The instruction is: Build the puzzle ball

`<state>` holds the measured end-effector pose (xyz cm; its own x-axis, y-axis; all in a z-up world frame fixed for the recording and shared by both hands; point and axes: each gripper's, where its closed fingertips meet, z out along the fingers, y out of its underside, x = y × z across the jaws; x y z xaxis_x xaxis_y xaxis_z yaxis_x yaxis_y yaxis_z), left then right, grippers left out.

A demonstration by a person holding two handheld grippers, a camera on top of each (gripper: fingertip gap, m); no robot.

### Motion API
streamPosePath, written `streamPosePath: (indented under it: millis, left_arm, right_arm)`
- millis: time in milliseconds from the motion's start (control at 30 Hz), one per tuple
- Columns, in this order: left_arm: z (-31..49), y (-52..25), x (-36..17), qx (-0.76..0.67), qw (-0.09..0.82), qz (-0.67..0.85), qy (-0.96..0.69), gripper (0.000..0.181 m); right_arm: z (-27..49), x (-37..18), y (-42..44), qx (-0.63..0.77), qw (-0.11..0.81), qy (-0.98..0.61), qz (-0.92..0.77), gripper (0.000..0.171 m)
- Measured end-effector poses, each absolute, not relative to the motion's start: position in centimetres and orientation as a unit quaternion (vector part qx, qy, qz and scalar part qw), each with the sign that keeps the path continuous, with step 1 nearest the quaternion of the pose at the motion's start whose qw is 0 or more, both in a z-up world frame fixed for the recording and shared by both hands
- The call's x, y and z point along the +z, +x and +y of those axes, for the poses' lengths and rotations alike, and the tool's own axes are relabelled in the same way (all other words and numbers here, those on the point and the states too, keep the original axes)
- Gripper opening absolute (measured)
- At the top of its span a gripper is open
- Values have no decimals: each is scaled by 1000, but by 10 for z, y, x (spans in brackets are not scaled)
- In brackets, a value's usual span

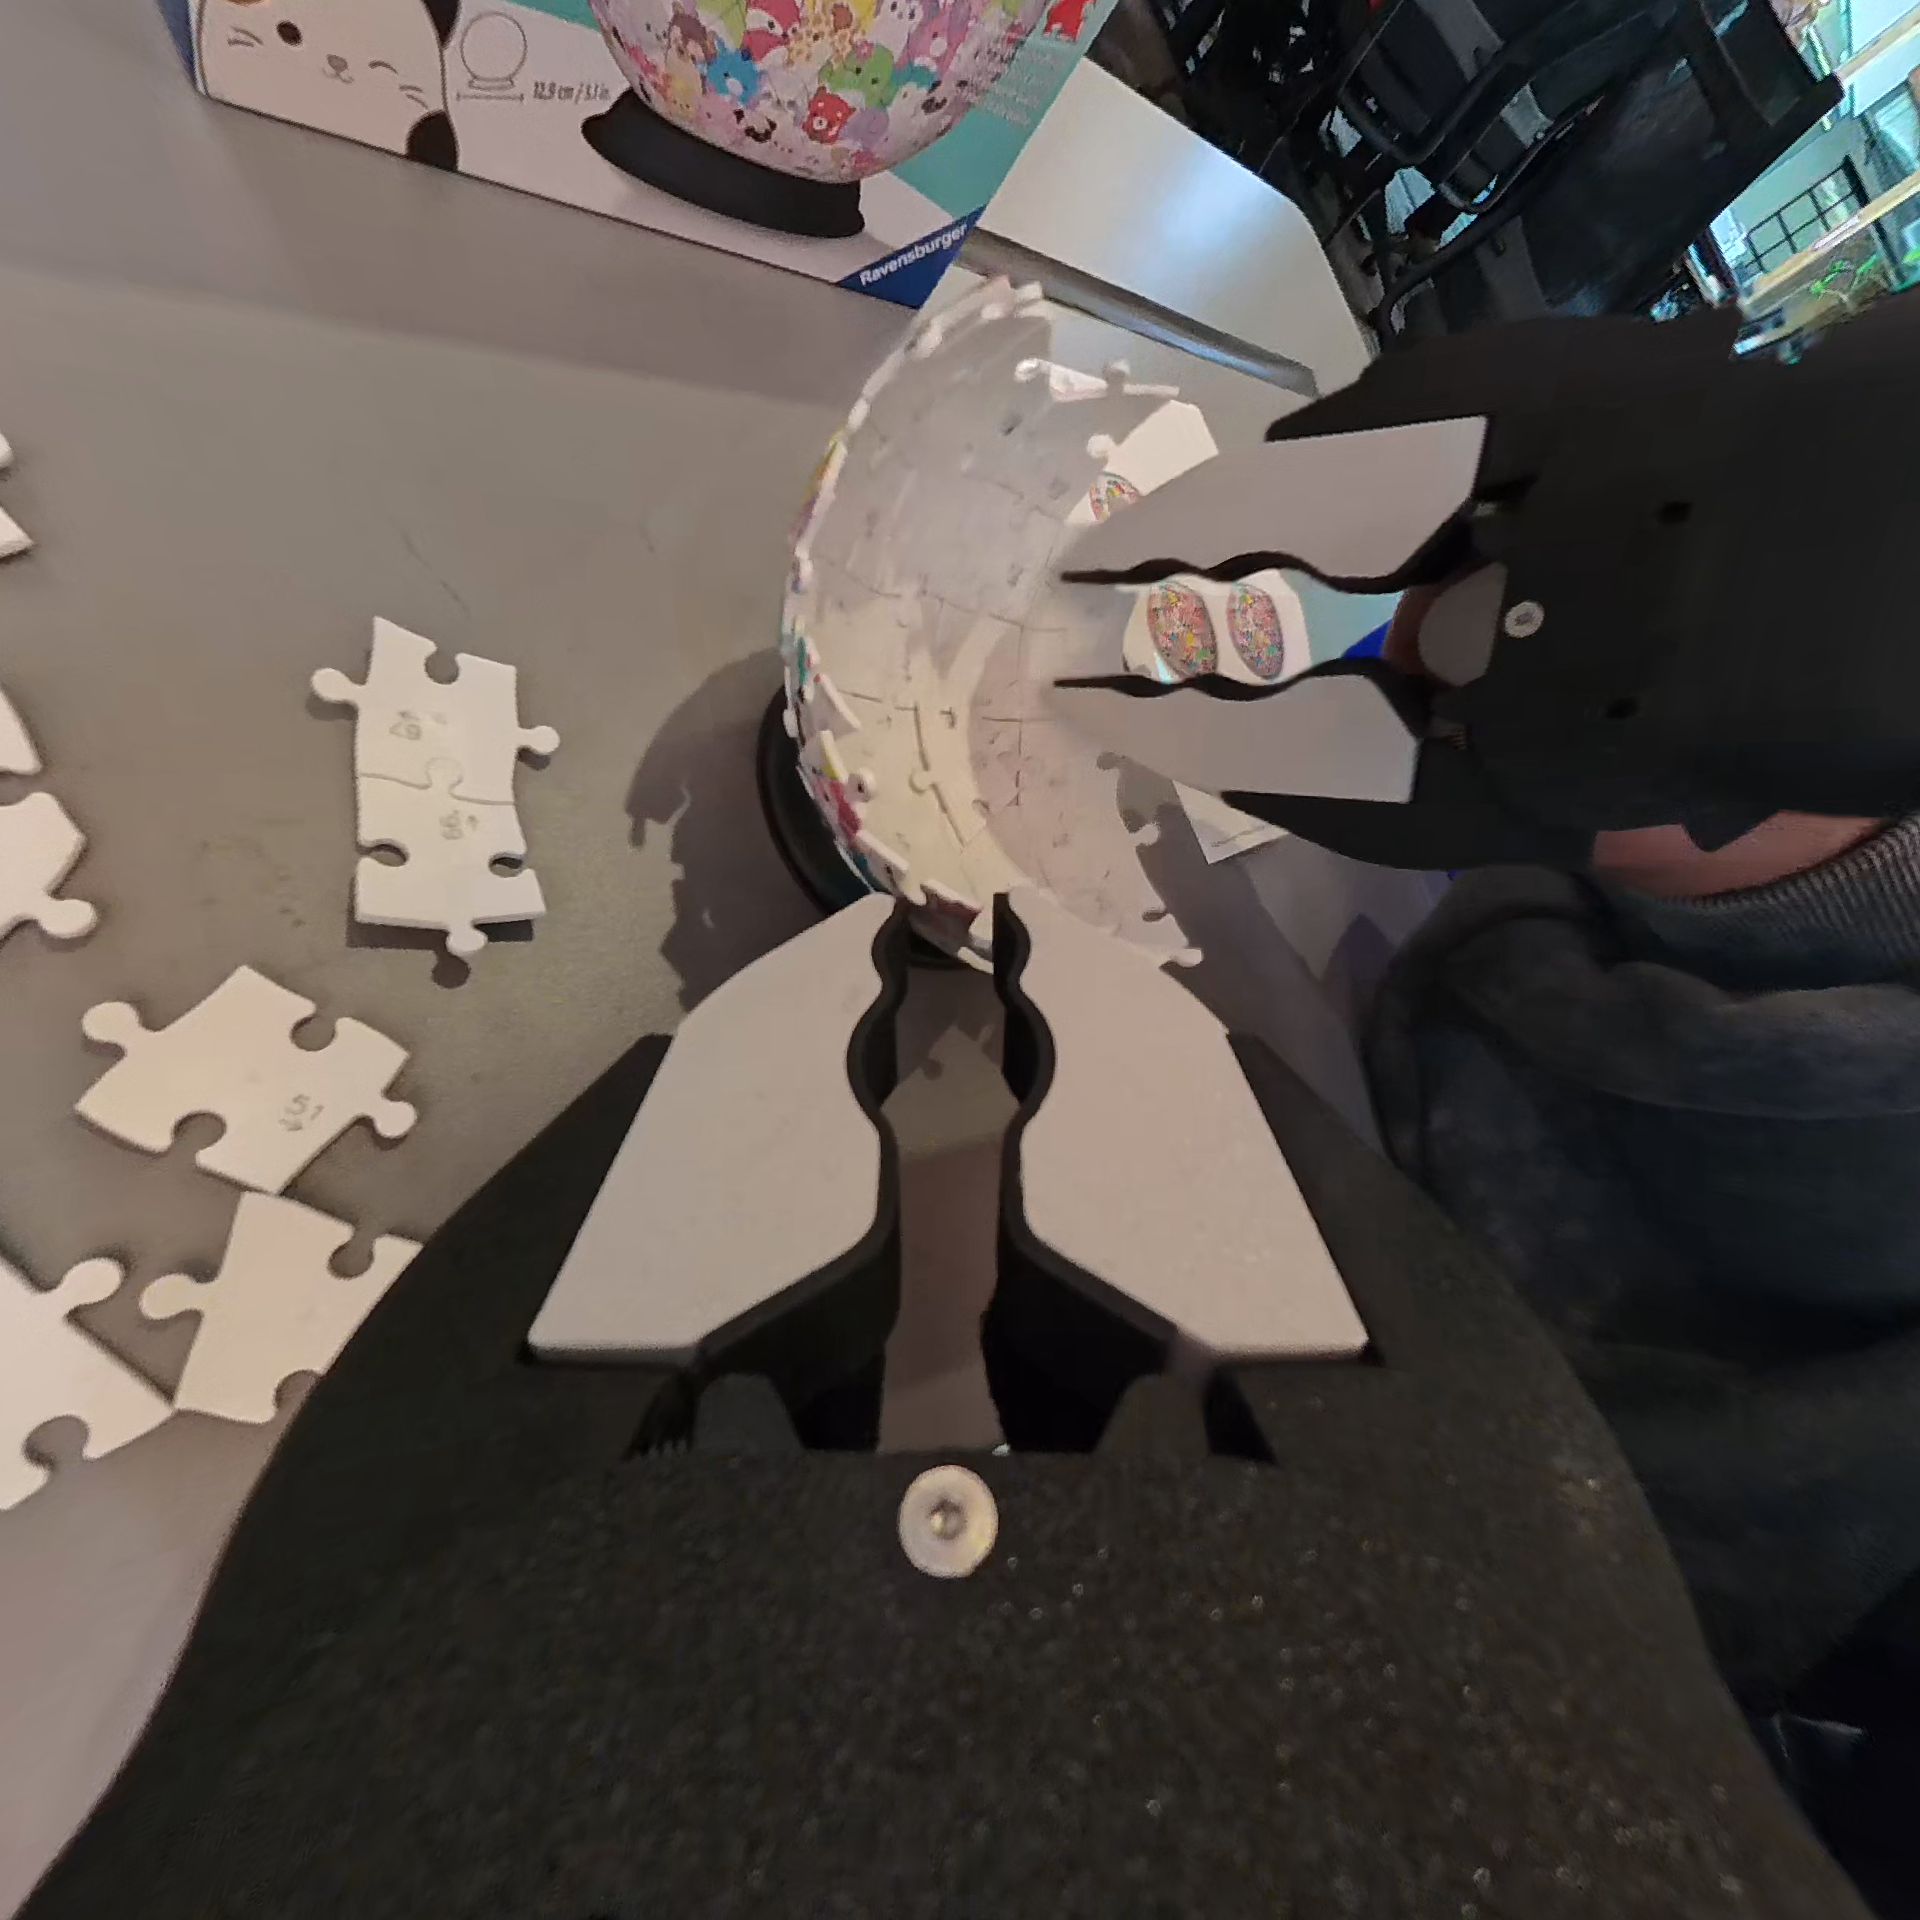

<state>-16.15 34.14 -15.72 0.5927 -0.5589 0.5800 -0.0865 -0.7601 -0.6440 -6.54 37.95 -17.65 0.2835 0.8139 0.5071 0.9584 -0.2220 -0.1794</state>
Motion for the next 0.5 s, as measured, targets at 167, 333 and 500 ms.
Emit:
streamPosePath:
  millis: [167,333,500]
  left_arm:
    - [342,-161,-156,-407,290,193,-844,14]
    - [345,-161,-148,-403,300,196,-842,15]
    - [348,-161,-142,-390,312,204,-842,14]
  right_arm:
    - [361,-182,-97,-7,261,-781,-568,26]
    - [360,-202,-96,14,210,-791,-575,32]
    - [362,-203,-105,19,225,-781,-582,30]
